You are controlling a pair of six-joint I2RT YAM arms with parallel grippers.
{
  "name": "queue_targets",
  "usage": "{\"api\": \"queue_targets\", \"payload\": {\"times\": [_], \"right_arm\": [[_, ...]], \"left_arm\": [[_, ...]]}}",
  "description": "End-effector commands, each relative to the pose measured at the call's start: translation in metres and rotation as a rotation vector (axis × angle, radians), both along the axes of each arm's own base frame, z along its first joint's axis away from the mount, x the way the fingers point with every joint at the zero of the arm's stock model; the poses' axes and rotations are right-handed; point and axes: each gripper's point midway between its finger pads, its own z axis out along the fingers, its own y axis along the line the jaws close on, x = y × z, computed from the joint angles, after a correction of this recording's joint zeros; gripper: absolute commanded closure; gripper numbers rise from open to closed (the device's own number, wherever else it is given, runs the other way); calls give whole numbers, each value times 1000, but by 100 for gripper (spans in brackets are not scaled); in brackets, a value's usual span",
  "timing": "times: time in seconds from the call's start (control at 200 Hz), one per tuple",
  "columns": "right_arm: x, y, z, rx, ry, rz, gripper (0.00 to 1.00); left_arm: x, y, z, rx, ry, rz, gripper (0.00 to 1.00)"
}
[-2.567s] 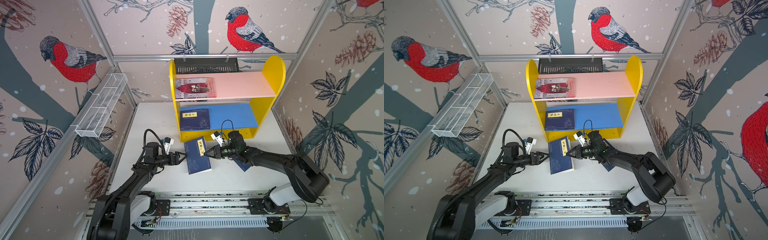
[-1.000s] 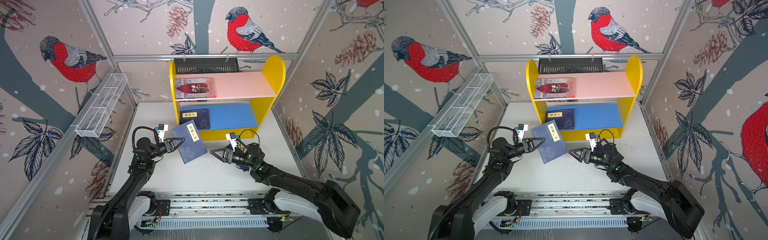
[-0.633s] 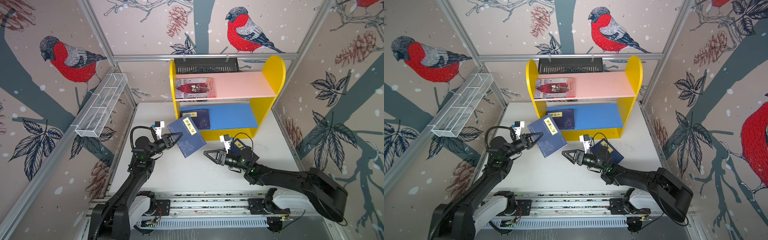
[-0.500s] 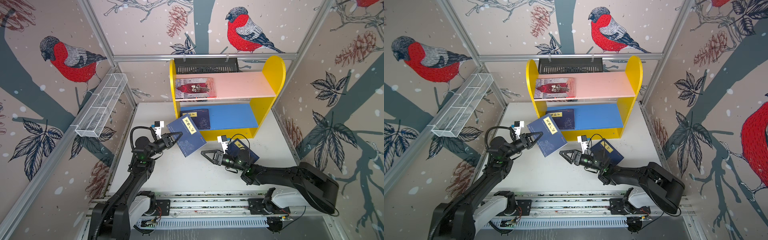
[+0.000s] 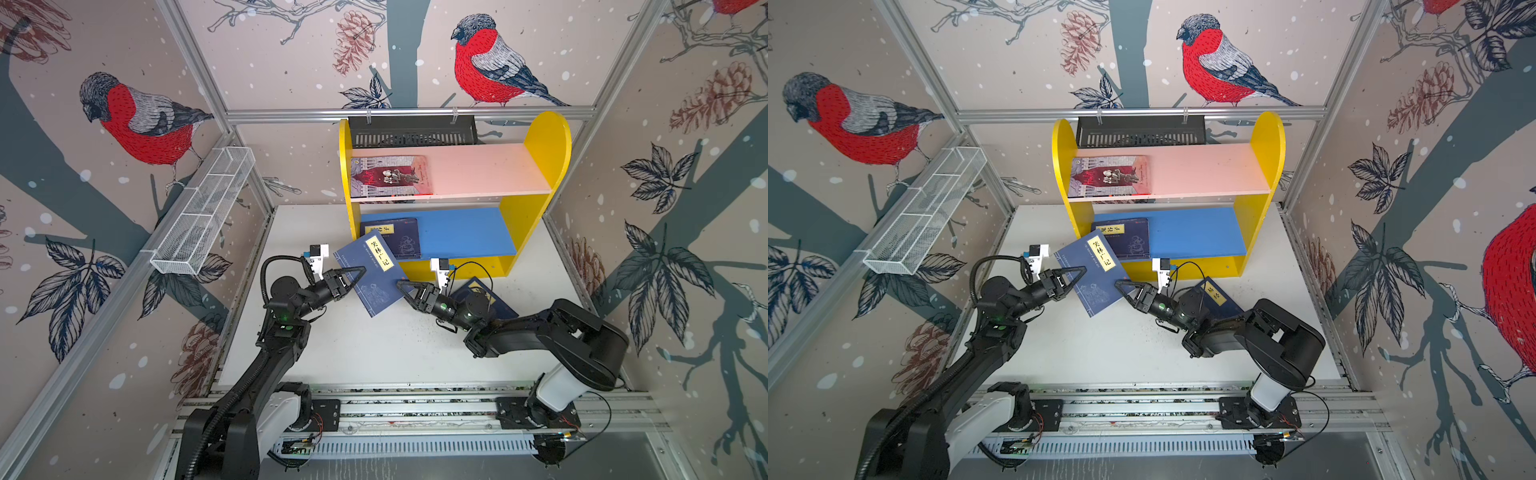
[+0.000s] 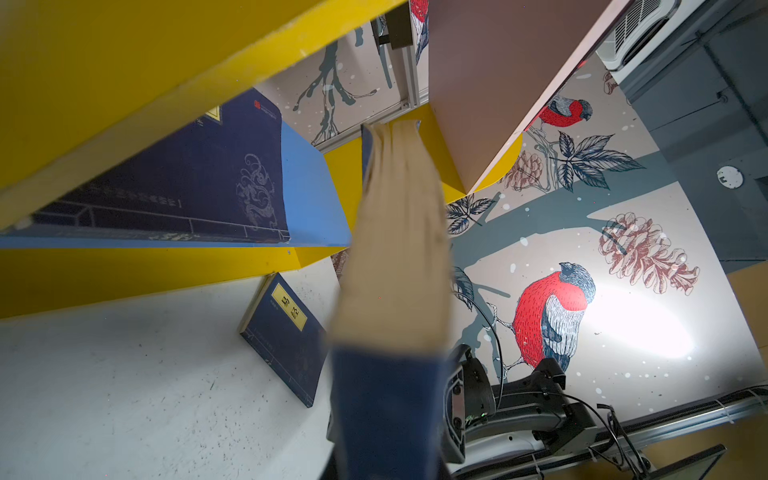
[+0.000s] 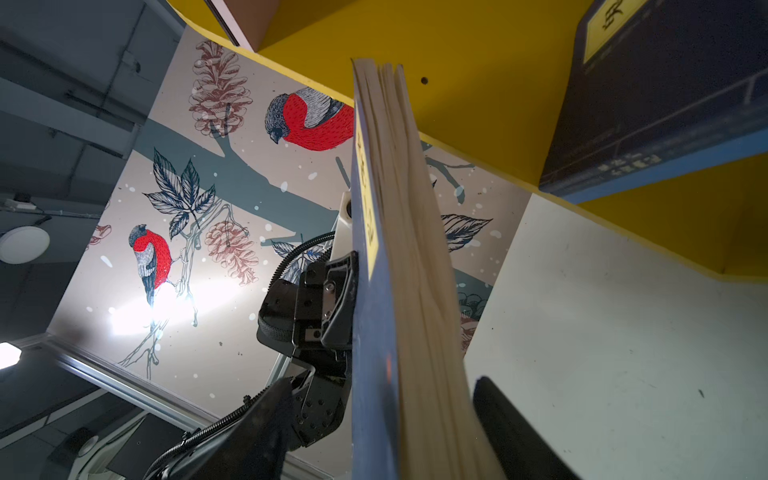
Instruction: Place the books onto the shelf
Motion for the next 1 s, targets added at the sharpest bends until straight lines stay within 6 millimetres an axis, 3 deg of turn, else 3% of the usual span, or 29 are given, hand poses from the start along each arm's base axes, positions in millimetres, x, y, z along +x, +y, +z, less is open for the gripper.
{"api": "queue_targets", "payload": {"times": [0.0, 0.16, 0.265, 0.39, 0.45, 0.535, 0.63, 0.775, 0.995], "right_arm": [[0, 0, 19, 65, -39, 7, 51], [1, 3, 21, 79, -42, 27, 76], [2, -1, 21, 97, -40, 29, 85], [2, -5, 20, 95, -46, 37, 97], [1, -7, 20, 85, -57, 51, 98], [2, -13, 19, 60, -66, 70, 99], [-1, -25, 14, 30, -68, 109, 99], [-6, -62, 11, 47, -52, 177, 99], [-13, -100, 8, 1, -45, 252, 99]], "left_arm": [[-2, 1, 14, -11, -77, 6, 100], [-2, 1, 12, -10, -72, 11, 100], [-3, 1, 10, -7, -68, 12, 100], [-4, 2, 6, 2, -65, 13, 75], [-5, 1, 2, 14, -60, 10, 57], [-8, 1, -3, 48, -75, -3, 45], [-13, 1, -10, 126, -126, -37, 38], [-27, 1, -11, 219, -221, -127, 27], [-45, -4, -11, 226, -264, -220, 20]]}}
